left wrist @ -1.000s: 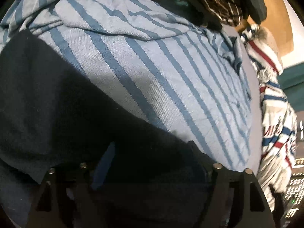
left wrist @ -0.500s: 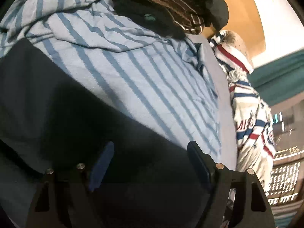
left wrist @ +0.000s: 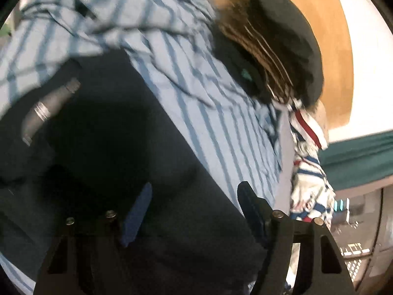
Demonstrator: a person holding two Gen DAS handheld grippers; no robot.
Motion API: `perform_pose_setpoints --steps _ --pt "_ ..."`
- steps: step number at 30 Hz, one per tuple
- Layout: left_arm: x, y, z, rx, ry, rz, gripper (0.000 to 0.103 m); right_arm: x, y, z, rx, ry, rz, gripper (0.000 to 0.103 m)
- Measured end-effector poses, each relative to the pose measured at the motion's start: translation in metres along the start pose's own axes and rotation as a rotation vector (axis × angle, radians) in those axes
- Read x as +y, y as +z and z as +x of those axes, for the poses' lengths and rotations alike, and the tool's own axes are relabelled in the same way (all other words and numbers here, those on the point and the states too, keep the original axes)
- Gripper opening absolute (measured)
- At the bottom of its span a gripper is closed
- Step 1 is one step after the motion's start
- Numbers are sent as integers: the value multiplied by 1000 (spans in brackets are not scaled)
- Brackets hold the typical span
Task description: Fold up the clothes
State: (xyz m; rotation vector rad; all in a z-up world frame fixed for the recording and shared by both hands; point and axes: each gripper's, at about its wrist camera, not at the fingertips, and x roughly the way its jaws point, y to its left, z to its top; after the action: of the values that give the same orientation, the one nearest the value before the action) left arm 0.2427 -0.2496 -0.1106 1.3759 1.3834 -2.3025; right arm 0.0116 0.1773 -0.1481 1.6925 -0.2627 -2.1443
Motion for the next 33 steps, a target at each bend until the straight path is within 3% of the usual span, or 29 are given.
perform_pose_setpoints --steps 2,5,7,9,11,14,16,19,21,23,24,26,28,31,33 --pt "19 14 -7 -37 63 -38 69 7 -4 24 68 49 7 39" --pt "56 37 -14 -90 230 -116 66 -5 -28 46 169 -10 70 37" --pt "84 45 -12 -43 246 -195 50 -11 -36 41 179 15 109 37" --pt "93 44 -25 -60 127 -254 50 -13 -37 30 186 63 154 41" --pt "81 44 -40 -87 59 -241 50 -3 -32 15 160 155 161 41" --pt "50 46 -43 -59 45 -137 50 25 -17 0 80 155 69 48" --pt "29 46 -33 4 59 -57 50 40 -8 6 67 87 18 52" --pt "22 40 3 85 236 20 50 50 0 35 117 -4 22 54" --pt "30 40 24 25 484 78 50 47 -9 58 178 -15 47 54" --pt "38 39 35 -20 525 91 52 52 -21 68 162 -52 3 58" --pt "33 36 36 -44 549 107 52 57 -25 66 145 -51 -28 67" --pt "24 32 35 -68 589 133 52 65 -34 62 145 -16 -74 78" --pt "14 29 32 -67 617 149 52 61 -37 53 139 42 -51 78" --pt "3 20 0 -55 345 61 52 30 -37 23 95 215 111 69" --pt "-8 13 -17 -40 162 35 64 -1 -37 -4 14 269 224 67"
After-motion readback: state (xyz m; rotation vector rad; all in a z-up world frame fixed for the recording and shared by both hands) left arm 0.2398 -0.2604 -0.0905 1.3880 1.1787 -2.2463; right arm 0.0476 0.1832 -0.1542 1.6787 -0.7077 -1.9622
